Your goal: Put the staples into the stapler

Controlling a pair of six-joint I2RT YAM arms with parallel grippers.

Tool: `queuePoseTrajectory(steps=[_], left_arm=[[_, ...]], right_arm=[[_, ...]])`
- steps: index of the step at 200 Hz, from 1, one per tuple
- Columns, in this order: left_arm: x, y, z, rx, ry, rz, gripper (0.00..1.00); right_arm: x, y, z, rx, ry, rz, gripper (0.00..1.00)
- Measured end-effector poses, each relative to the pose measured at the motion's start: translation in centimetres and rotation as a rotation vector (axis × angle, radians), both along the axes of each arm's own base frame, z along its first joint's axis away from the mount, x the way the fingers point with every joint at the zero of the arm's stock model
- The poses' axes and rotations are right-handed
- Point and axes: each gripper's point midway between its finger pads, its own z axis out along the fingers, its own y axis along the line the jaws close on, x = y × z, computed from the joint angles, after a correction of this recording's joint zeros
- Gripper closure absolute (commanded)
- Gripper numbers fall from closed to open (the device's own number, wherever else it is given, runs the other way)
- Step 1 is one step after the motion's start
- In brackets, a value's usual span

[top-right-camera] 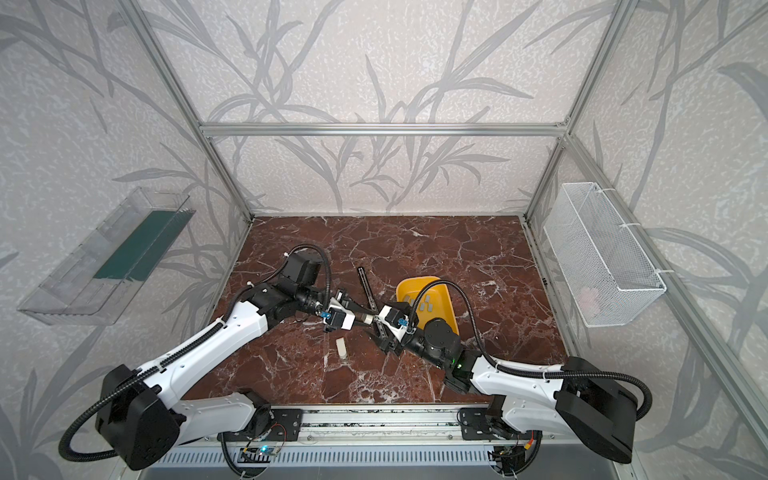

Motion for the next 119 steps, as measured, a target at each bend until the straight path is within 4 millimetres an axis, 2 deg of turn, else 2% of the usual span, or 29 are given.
queuePoseTrajectory(steps=[60,82,119], left_arm=[[-0.5,-0.2,-0.1,0.001,0.011,-0.019,1.00],[-0.8,-0.4,0.0,-0.001,0.013,-0.029,1.00],[-1.0,-0.4,-0.4,0.011,0.028,-0.034,1.00]], right_arm=[[0.1,0.2,-0.6,-0.020,0.004,0.004,0.13],[0.0,0.4,-0.7,-0.030,-0.001,0.013,0.17],[0.0,0.4,-0.7,-0.037,-0.008,0.015,0.17]])
